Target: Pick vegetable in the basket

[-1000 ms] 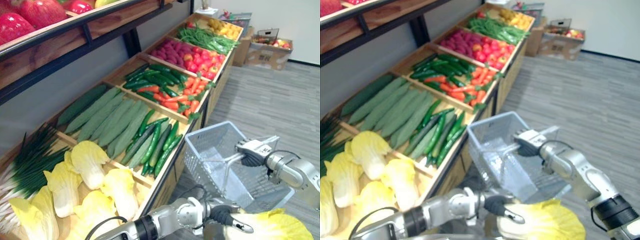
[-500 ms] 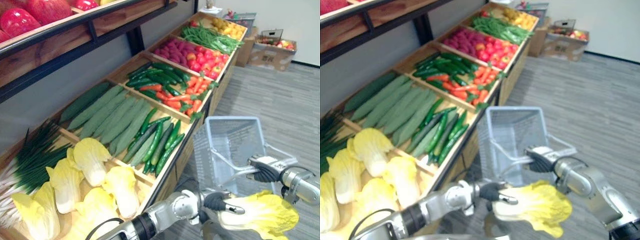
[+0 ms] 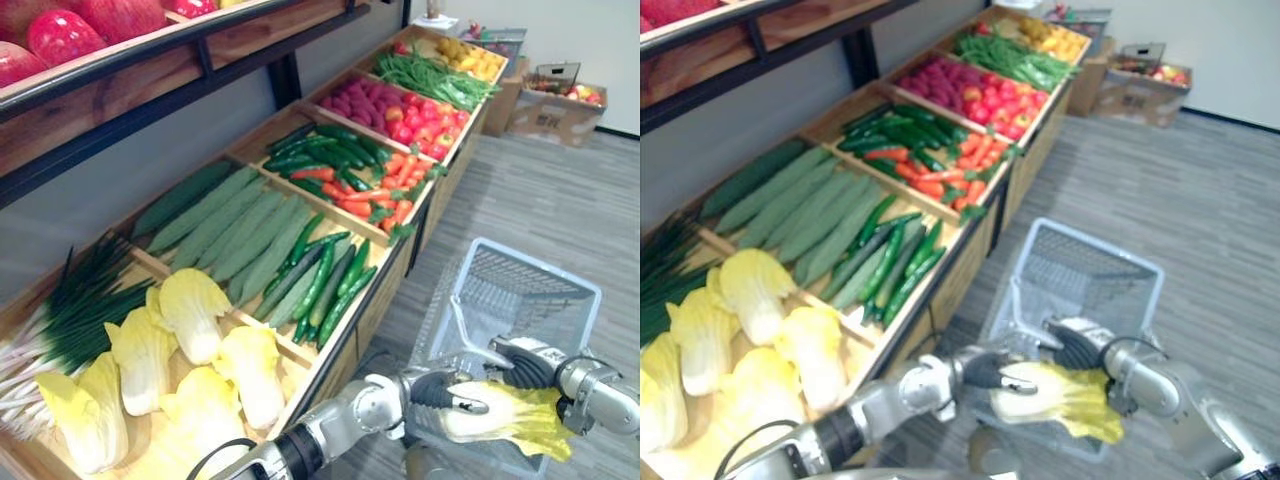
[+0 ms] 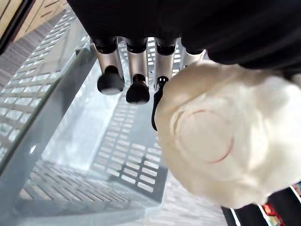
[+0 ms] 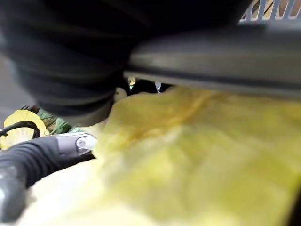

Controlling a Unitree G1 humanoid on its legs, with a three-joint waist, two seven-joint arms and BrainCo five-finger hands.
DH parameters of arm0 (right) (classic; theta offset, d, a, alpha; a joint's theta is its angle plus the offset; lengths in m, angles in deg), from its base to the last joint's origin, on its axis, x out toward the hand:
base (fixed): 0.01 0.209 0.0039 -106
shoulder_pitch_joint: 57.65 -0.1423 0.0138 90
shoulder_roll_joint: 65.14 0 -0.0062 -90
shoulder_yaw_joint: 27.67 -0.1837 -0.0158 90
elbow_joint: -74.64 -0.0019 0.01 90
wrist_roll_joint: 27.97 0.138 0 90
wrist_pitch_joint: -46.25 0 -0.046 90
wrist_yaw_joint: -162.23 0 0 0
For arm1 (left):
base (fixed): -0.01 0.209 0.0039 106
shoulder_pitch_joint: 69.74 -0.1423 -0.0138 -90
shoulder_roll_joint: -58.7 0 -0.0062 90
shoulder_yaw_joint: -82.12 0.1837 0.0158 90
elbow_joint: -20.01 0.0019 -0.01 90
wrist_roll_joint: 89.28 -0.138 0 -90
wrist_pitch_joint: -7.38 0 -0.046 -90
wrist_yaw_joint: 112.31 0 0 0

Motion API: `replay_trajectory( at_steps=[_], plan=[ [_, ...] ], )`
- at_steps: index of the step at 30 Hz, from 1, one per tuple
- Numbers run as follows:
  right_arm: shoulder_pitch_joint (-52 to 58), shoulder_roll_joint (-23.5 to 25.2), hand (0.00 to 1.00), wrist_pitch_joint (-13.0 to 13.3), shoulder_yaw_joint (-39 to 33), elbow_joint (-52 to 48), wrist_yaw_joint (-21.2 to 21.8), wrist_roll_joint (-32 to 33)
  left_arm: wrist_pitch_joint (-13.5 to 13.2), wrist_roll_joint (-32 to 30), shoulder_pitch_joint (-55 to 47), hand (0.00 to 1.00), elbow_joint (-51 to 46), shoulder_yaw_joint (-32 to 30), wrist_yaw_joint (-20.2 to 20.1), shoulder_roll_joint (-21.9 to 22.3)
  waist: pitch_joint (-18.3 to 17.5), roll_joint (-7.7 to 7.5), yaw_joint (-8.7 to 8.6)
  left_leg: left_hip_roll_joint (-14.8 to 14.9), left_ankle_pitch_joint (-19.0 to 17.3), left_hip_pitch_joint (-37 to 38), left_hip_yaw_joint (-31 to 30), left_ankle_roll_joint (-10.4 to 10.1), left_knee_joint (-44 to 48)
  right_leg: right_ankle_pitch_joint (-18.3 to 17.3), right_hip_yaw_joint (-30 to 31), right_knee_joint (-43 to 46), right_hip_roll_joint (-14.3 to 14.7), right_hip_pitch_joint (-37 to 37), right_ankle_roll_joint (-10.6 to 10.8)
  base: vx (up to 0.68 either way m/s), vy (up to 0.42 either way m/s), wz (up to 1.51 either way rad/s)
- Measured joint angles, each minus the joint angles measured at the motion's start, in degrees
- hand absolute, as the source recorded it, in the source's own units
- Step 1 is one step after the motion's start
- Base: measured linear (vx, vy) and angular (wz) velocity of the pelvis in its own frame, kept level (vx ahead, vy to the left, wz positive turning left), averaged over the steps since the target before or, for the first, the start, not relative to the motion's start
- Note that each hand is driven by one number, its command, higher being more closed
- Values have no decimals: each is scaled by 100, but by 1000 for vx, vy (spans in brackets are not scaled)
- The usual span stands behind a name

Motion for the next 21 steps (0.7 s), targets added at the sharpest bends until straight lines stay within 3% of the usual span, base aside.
replay_trajectory(
  at_steps=[11, 21],
  plan=[
    [53, 157, 100, -1, 43, -11, -11, 161, 78, -85, 223, 0, 410, 82, 21, 263, -87, -25, -14, -23, -2, -31, -69, 5, -2, 132, -2, -204, -56, 63, 20, -45, 3, 1],
    [73, 587, 100, 94, -75, -72, -7, 155, 85, -86, 447, 0, 557, 172, 17, 518, -117, -46, -6, -2, -6, -216, -280, 50, 30, 187, -185, -305, -169, 85, 19, -40, -2, 10]
  ],
)
